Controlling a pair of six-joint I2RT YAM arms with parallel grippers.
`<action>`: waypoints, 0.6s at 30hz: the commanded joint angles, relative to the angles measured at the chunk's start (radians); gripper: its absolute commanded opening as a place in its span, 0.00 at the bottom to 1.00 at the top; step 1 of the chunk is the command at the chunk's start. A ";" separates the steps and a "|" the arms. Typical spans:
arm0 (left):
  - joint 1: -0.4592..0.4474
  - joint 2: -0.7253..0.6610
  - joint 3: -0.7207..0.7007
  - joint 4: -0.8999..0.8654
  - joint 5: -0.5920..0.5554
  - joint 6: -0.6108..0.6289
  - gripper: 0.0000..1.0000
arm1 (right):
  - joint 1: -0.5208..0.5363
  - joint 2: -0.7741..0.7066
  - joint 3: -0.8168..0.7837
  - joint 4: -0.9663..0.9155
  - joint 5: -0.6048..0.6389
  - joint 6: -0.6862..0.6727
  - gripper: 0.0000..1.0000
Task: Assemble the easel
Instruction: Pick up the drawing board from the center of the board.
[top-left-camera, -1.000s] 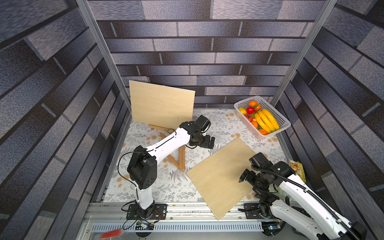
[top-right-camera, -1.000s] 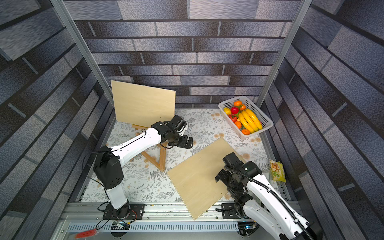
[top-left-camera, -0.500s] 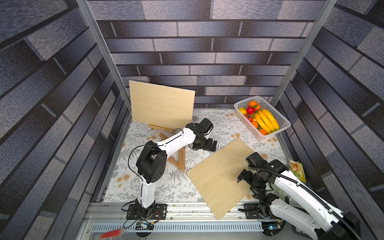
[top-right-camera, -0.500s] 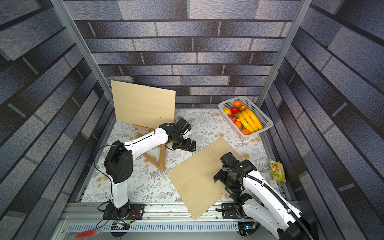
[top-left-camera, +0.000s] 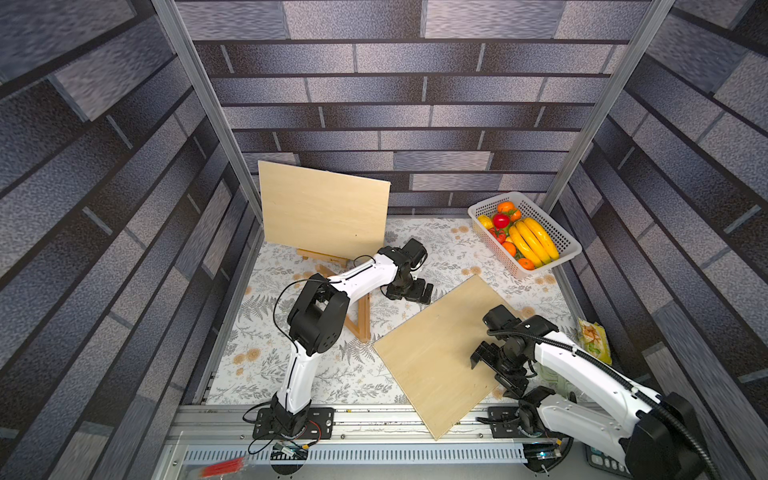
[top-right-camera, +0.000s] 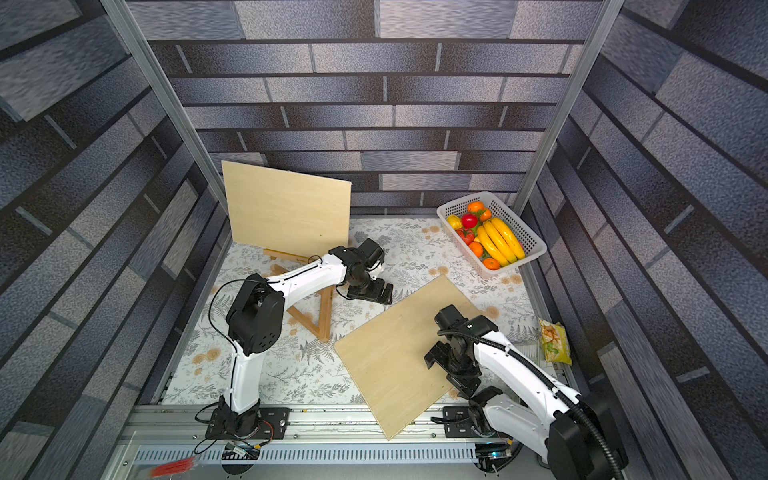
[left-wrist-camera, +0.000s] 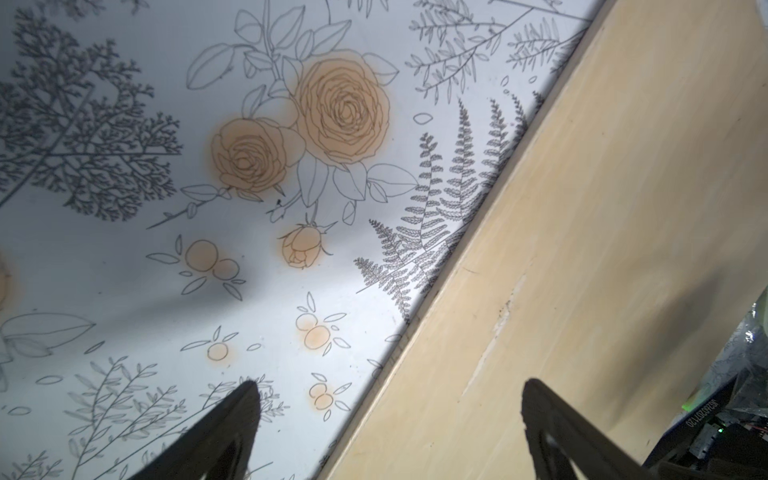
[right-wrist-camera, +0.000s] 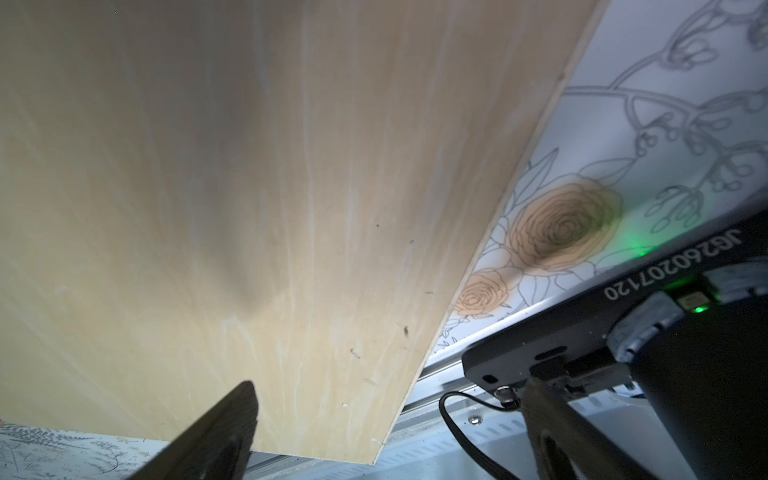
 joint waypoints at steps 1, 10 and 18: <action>-0.009 0.038 0.055 -0.037 0.004 0.042 1.00 | -0.003 0.002 -0.021 0.005 0.027 -0.003 1.00; -0.048 0.117 0.119 -0.128 0.028 0.103 1.00 | -0.003 0.078 -0.136 0.340 -0.008 -0.045 1.00; -0.047 0.164 0.142 -0.198 0.084 0.123 0.89 | -0.079 -0.022 -0.154 0.455 -0.003 -0.110 0.98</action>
